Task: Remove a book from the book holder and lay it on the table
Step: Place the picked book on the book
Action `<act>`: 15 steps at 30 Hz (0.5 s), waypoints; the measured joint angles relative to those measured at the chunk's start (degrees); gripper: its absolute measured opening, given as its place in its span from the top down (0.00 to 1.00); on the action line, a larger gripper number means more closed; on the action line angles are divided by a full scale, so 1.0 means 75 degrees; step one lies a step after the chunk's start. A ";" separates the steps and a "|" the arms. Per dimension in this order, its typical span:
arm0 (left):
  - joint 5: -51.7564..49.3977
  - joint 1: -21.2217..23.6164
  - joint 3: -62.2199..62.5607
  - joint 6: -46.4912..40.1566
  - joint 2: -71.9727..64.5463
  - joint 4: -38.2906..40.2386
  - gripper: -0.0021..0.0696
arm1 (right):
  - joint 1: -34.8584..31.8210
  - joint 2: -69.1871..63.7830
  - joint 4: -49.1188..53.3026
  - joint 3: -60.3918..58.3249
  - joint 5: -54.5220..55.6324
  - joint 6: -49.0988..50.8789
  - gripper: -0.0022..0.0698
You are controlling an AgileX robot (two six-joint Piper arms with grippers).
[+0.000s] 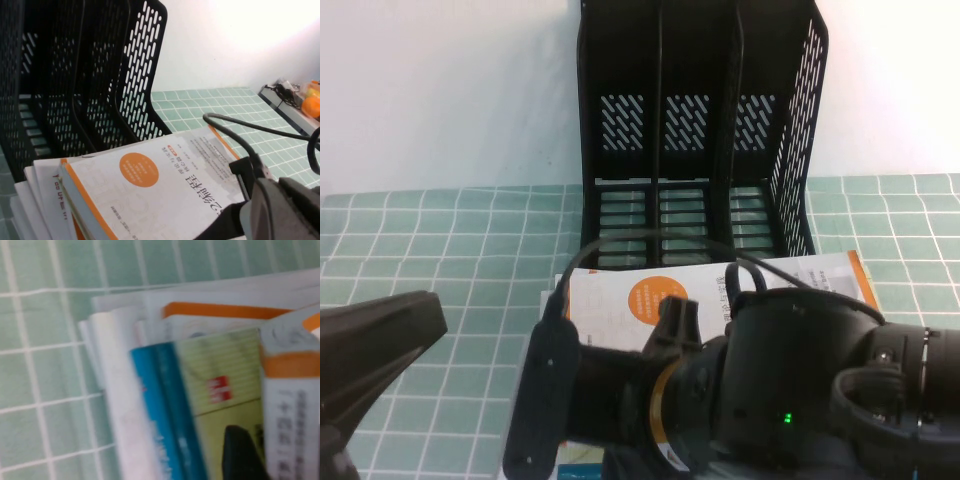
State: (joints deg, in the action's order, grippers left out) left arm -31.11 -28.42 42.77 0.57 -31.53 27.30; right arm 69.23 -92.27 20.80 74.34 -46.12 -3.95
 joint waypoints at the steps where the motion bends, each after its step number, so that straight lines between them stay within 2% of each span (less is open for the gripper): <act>1: 0.0000 0.0000 0.0000 0.0017 0.0000 -0.0042 0.97 | 0.0000 0.0000 -0.0210 -0.0011 -0.0038 -0.0237 0.57; 10: -0.0029 0.0000 0.0000 0.0056 0.0000 -0.0163 0.97 | -0.0017 0.0172 -0.1779 -0.0018 -0.0757 -0.1796 0.56; 15: -0.0029 0.0000 0.0000 0.0091 0.0000 -0.0175 0.97 | -0.0017 0.0565 -0.1755 -0.0029 -0.0609 -0.1844 0.62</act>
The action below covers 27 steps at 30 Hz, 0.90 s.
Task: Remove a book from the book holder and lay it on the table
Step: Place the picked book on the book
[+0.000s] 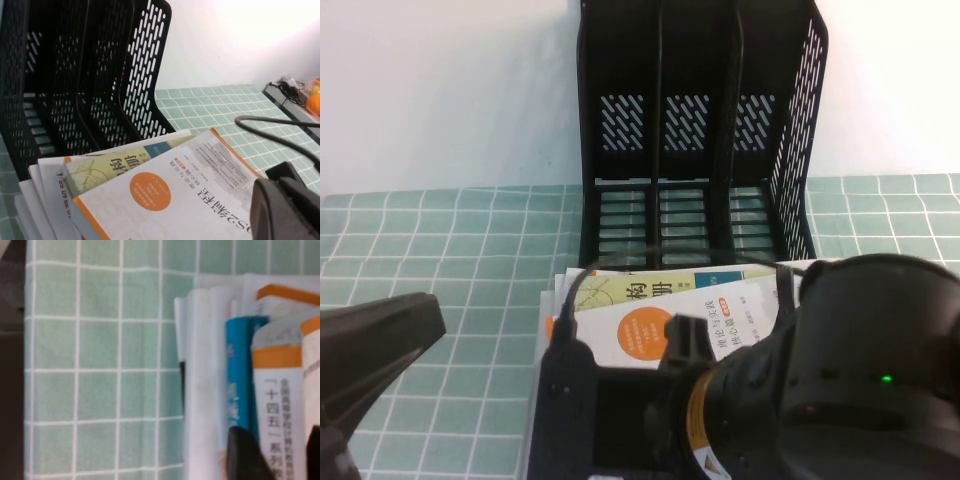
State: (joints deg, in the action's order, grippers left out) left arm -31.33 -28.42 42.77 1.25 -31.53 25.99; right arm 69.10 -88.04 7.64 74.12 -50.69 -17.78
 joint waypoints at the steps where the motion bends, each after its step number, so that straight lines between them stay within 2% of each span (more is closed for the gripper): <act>1: 0.0000 0.0000 0.0000 -0.0008 0.0000 0.0000 0.97 | 0.0000 0.0043 0.0151 0.0000 0.0132 0.0049 0.64; 5: 0.0000 0.0000 0.0000 0.0043 0.0000 -0.0018 0.97 | 0.0000 0.0042 0.0844 0.0000 0.0668 0.0461 0.69; 9: -0.0074 0.0000 0.0000 0.0055 0.0000 -0.0018 0.97 | 0.0000 -0.0198 0.1082 0.0000 0.0725 0.1028 0.69; 11: -0.0150 0.0000 0.0000 0.0059 0.0000 -0.0018 0.97 | 0.0000 -0.0288 0.1100 0.0000 0.0636 0.1176 0.64; 15: -0.0285 0.0000 0.0000 0.0072 0.0000 -0.0018 0.97 | 0.0013 -0.0377 0.1269 0.0000 0.0126 0.1244 0.46; 17: -0.0350 0.0000 0.0000 0.0072 0.0000 -0.0018 0.97 | 0.0013 -0.0377 0.1317 0.0000 -0.0114 0.1115 0.40; 21: -0.0401 0.0000 0.0000 0.0072 0.0000 -0.0028 0.97 | 0.0013 -0.0323 0.0968 0.0000 -0.0493 0.0562 0.36; 27: -0.0559 0.0000 0.0000 0.0072 0.0000 -0.0083 0.97 | 0.0000 0.0148 -0.0211 0.0000 -0.1042 -0.0202 0.36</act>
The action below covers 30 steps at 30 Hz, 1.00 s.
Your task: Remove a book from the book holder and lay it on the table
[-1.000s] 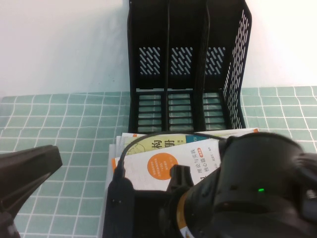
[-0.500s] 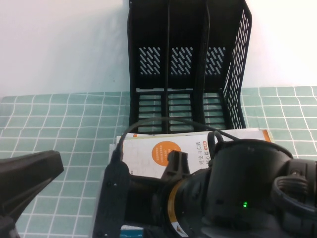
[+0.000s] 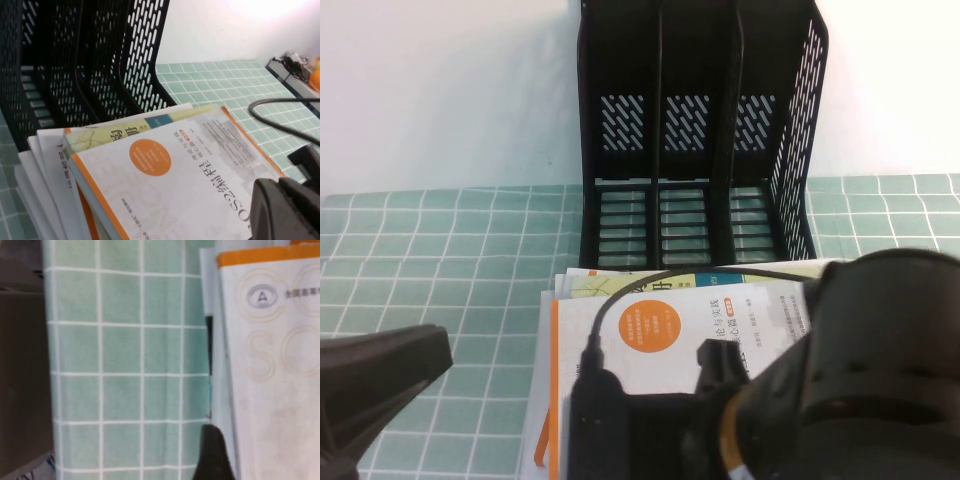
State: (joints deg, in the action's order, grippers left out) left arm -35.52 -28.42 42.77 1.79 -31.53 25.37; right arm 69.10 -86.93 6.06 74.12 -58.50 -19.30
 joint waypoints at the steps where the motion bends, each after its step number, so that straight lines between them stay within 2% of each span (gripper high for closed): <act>1: -0.0037 0.0000 0.0000 0.0000 0.0000 0.0000 0.97 | 0.0000 0.0099 -0.0040 0.0000 -0.0124 -0.0080 0.36; 4: -0.0134 0.0000 0.0000 0.0000 0.0000 -0.0027 0.97 | 0.0000 0.0438 0.0314 0.0000 -0.0571 -0.0152 0.38; 6: -0.0156 0.0000 0.0000 0.0000 0.0000 -0.0069 0.97 | 0.0000 0.0782 0.1152 0.0000 -0.0900 -0.0016 0.43; 10: -0.0086 0.0000 0.0000 0.0000 0.0000 -0.0336 0.97 | 0.0000 0.1749 0.3328 0.0000 -0.1433 0.0609 0.62; 14: 0.0075 0.0000 0.0000 0.0000 0.0000 -0.0726 0.97 | 0.0000 0.3057 0.4563 0.0000 -0.1595 0.1209 0.86; 17: 0.0110 0.0000 0.0000 0.0000 0.0000 -0.1235 0.97 | 0.0000 0.4374 0.4529 0.0000 -0.1660 0.1798 0.94; 22: 0.0390 0.0000 0.0000 -0.0356 0.0074 -0.2212 0.97 | 0.0000 0.6599 0.3526 -0.0515 -0.1550 0.2197 0.97; 27: 0.1595 0.0000 -0.0495 -0.1241 0.0548 -0.2700 0.97 | 0.0000 0.8108 0.2872 -0.2619 -0.1010 0.2573 0.97; 30: 0.2256 0.0000 -0.0998 -0.1729 0.1021 -0.2767 0.97 | 0.0000 0.8611 0.2242 -0.4213 0.0131 0.2573 0.97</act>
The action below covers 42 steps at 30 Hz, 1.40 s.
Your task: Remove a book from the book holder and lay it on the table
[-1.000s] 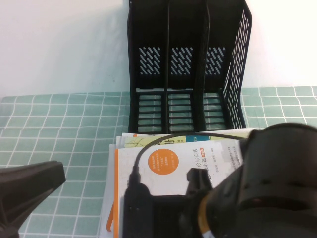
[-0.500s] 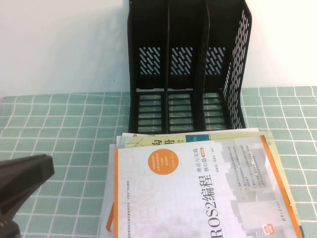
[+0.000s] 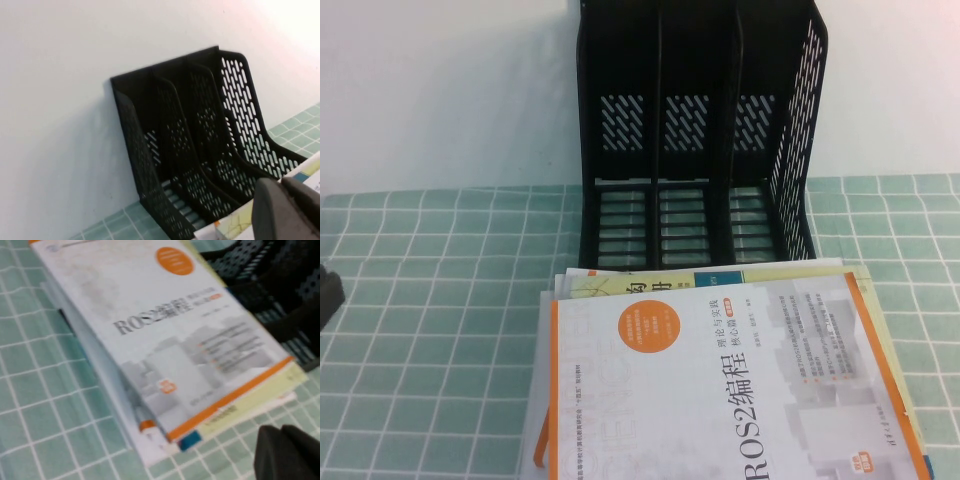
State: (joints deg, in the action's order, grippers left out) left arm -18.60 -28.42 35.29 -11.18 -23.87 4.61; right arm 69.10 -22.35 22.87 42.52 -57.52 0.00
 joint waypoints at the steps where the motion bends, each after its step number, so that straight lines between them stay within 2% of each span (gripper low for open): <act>1: 0.0159 0.0000 -0.0192 -0.0115 0.0183 -0.0012 0.97 | 0.0000 0.0136 -0.0200 -0.0538 0.0576 0.0041 0.97; 6: 0.0338 0.0000 -0.1094 -0.0281 0.0967 0.0145 0.97 | 0.0000 0.0371 -0.0615 -0.2498 0.3138 0.0115 0.97; 9: 0.0338 0.0000 -0.1542 -0.0249 0.1317 0.0665 0.97 | 0.0000 0.0371 -0.0667 -0.3082 0.3733 0.0394 0.97; 16: 0.0338 0.0000 -0.2114 -0.0237 0.1536 0.1286 0.97 | 0.0000 0.0377 -0.0703 -0.3281 0.3411 0.0740 0.97; 21: 0.0083 0.0000 -0.2149 -0.0237 0.1536 0.1316 0.97 | 0.0000 0.0377 -0.0560 -0.3307 0.2974 0.0745 0.97; 42: -0.1621 0.0032 -0.2149 -0.0125 0.1613 0.1331 0.97 | 0.0000 0.0377 -0.0503 -0.3307 0.2914 0.0787 0.97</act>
State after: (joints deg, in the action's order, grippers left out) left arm -30.76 -28.18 19.17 -12.12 -11.77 14.59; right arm 69.10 -19.52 19.10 17.72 -35.67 5.90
